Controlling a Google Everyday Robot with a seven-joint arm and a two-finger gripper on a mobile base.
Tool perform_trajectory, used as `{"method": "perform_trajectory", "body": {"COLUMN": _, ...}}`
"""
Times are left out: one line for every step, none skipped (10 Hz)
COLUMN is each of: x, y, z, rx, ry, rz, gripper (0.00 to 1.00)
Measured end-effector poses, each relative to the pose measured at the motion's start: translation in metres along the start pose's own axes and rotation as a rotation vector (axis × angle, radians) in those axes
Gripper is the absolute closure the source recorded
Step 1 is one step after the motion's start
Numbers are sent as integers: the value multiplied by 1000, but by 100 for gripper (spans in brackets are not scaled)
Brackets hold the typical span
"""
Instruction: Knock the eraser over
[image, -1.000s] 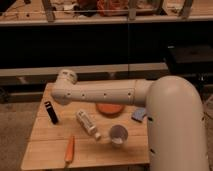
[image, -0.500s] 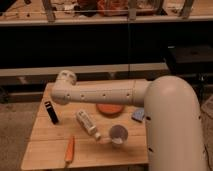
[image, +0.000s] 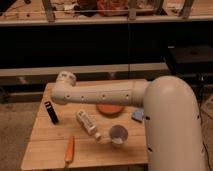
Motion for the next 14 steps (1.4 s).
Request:
{"method": "perform_trajectory", "body": {"x": 0, "y": -1, "z": 0, "rx": 2, "ry": 1, "rz": -2, "gripper": 85}}
{"method": "perform_trajectory", "body": {"x": 0, "y": -1, "z": 1, "rx": 4, "ry": 4, "rz": -6, "gripper": 85}}
{"method": "perform_trajectory", "body": {"x": 1, "y": -2, "z": 2, "rx": 6, "ry": 6, "rz": -11, "gripper": 85}}
{"method": "perform_trajectory", "body": {"x": 0, "y": -3, "z": 3, "rx": 10, "ry": 8, "rz": -16, "gripper": 85}}
{"method": "perform_trajectory", "body": {"x": 1, "y": -4, "z": 3, "rx": 15, "ry": 10, "rz": -18, "gripper": 85}}
{"method": "perform_trajectory", "body": {"x": 0, "y": -5, "z": 3, "rx": 18, "ry": 11, "rz": -20, "gripper": 85}}
{"method": "perform_trajectory", "body": {"x": 1, "y": -6, "z": 4, "rx": 21, "ry": 15, "rz": -23, "gripper": 85}}
{"method": "perform_trajectory", "body": {"x": 1, "y": -7, "z": 4, "rx": 24, "ry": 18, "rz": -28, "gripper": 85}}
{"method": "perform_trajectory", "body": {"x": 0, "y": -9, "z": 5, "rx": 27, "ry": 21, "rz": -34, "gripper": 85}}
{"method": "perform_trajectory", "body": {"x": -1, "y": -11, "z": 5, "rx": 30, "ry": 21, "rz": -39, "gripper": 85}}
{"method": "perform_trajectory", "body": {"x": -2, "y": -12, "z": 6, "rx": 33, "ry": 22, "rz": -41, "gripper": 85}}
{"method": "perform_trajectory", "body": {"x": -1, "y": -13, "z": 6, "rx": 36, "ry": 25, "rz": -46, "gripper": 85}}
{"method": "perform_trajectory", "body": {"x": -1, "y": -15, "z": 6, "rx": 39, "ry": 28, "rz": -51, "gripper": 85}}
{"method": "perform_trajectory", "body": {"x": -2, "y": -17, "z": 7, "rx": 43, "ry": 30, "rz": -56, "gripper": 85}}
